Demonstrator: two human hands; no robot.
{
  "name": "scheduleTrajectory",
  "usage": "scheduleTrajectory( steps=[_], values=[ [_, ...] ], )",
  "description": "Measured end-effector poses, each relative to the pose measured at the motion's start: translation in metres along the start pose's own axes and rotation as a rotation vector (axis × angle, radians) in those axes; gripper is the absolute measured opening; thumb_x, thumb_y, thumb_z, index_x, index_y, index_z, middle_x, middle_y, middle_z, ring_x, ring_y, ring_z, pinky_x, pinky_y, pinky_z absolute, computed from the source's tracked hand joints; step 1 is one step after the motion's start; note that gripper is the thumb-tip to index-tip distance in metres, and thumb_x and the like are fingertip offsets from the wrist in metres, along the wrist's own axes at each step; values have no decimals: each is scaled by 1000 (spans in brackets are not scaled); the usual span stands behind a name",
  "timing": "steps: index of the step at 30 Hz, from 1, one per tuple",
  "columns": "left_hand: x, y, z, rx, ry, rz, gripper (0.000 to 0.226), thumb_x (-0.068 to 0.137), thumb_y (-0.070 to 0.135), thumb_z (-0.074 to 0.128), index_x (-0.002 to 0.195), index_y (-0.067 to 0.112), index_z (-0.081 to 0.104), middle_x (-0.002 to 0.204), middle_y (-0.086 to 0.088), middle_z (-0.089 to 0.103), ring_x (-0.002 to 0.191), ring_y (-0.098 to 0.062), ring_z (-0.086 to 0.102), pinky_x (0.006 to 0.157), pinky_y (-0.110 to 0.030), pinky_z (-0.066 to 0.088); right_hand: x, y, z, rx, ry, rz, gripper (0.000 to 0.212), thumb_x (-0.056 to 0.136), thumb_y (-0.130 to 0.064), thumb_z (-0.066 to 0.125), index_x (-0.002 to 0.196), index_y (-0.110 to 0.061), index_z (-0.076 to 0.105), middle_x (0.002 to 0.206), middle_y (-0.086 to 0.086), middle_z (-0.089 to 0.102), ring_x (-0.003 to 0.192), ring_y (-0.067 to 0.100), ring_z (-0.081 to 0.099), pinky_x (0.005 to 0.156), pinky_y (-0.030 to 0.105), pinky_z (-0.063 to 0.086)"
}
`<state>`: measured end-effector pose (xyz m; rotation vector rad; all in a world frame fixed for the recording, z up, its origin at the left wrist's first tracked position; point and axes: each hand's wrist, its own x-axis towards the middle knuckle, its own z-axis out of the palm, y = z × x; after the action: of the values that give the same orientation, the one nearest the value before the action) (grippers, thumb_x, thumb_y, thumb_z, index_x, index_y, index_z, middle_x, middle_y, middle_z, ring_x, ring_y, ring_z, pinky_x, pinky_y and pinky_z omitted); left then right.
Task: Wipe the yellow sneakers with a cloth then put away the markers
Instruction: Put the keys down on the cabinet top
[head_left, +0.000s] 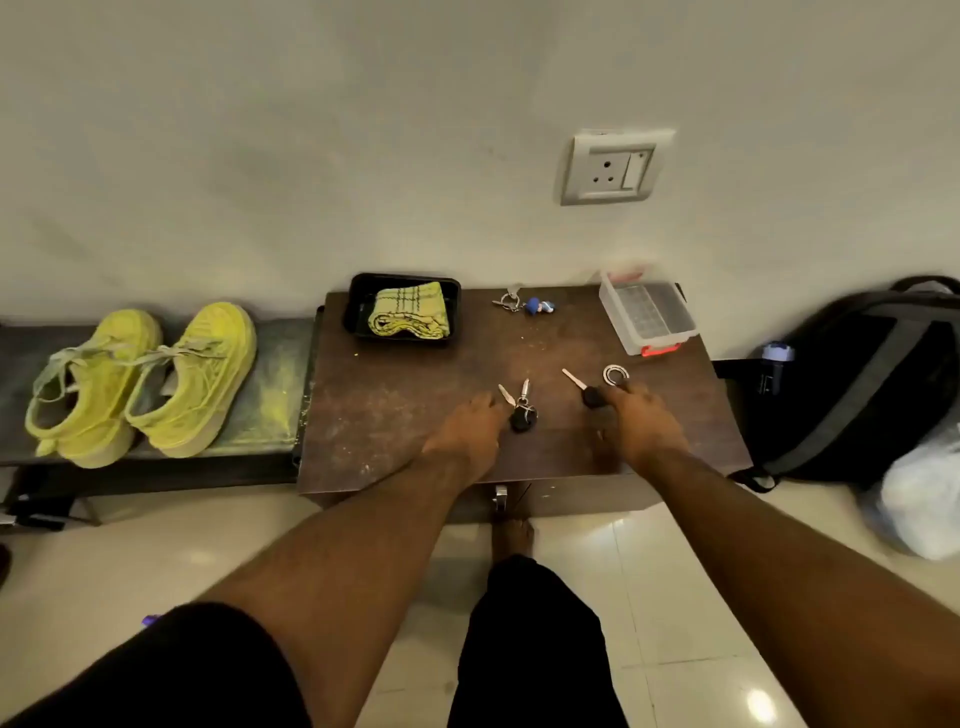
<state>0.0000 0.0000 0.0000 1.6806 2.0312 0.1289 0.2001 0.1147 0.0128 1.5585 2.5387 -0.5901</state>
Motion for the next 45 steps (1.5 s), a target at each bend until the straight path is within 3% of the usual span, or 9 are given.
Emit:
scheduleTrajectory(
  steps=[4, 7, 21, 24, 27, 32, 36, 39, 45],
  values=[
    [30, -5, -8, -71, -96, 37, 74, 89, 17, 64, 150, 28, 24, 158, -5, 10, 140, -27, 26, 113, -32, 24, 24, 16, 3, 116, 25, 0, 69, 76, -14, 73, 138, -25, 44, 153, 1, 26, 131, 32, 38, 107, 38, 36],
    [54, -14, -14, 3, -177, 118, 80, 86, 15, 67, 150, 35, 22, 159, 2, 4, 136, -27, 34, 108, -31, 30, 38, 25, 9, 116, -69, -68, 73, 77, -9, 72, 141, -27, 42, 158, -2, 18, 137, 28, 32, 112, 38, 33],
    [72, 3, -4, 162, -297, 194, 51, 85, 29, 67, 129, 11, 49, 140, -4, 30, 114, -27, 48, 95, -38, 42, 25, 23, 13, 1, -38, -85, 40, 89, -16, 61, 128, -22, 56, 124, 7, 59, 112, 26, 55, 92, 33, 45],
    [60, 3, 1, -99, -184, 92, 38, 85, 28, 69, 116, 13, 54, 119, -2, 47, 105, -23, 53, 80, -31, 42, 10, 25, 10, 119, 67, -100, 23, 88, -13, 61, 111, -16, 65, 109, 6, 59, 99, 24, 58, 84, 32, 48],
    [46, 13, 2, -530, 20, -69, 23, 84, 25, 71, 97, 15, 56, 89, 1, 56, 84, -15, 54, 62, -23, 38, -2, 26, 1, 257, 192, -78, 7, 87, -8, 64, 87, -12, 69, 94, 1, 55, 86, 17, 57, 69, 17, 42],
    [43, 47, -11, -910, 88, -171, 21, 89, 16, 66, 104, 7, 54, 82, -15, 64, 61, -14, 54, 50, -24, 42, -20, 26, -38, 445, 299, -145, 6, 78, 0, 71, 74, -2, 67, 101, -2, 58, 97, 5, 56, 73, 2, 40],
    [56, 79, -38, -1050, 141, -169, 15, 87, 11, 67, 100, 9, 61, 76, -8, 67, 55, -9, 55, 47, -23, 43, -23, 29, -83, 770, 315, -108, 12, 79, -2, 70, 85, -12, 72, 99, -3, 70, 83, 8, 67, 78, 24, 55],
    [73, 102, -60, -1191, 138, -192, 14, 84, 4, 67, 97, 4, 63, 70, -5, 65, 55, -8, 56, 49, -22, 45, -16, 26, -109, 1054, 395, -89, 10, 93, -18, 60, 89, -18, 68, 98, 4, 71, 91, 15, 67, 82, 31, 54],
    [128, 126, -79, -1316, 153, -196, 20, 82, -12, 63, 99, -1, 61, 83, -16, 63, 59, -18, 58, 52, -26, 54, 44, 34, -134, 1523, 367, 218, 56, 95, -62, 26, 100, -18, 61, 96, 8, 73, 91, 20, 67, 83, 39, 48]
  ],
)
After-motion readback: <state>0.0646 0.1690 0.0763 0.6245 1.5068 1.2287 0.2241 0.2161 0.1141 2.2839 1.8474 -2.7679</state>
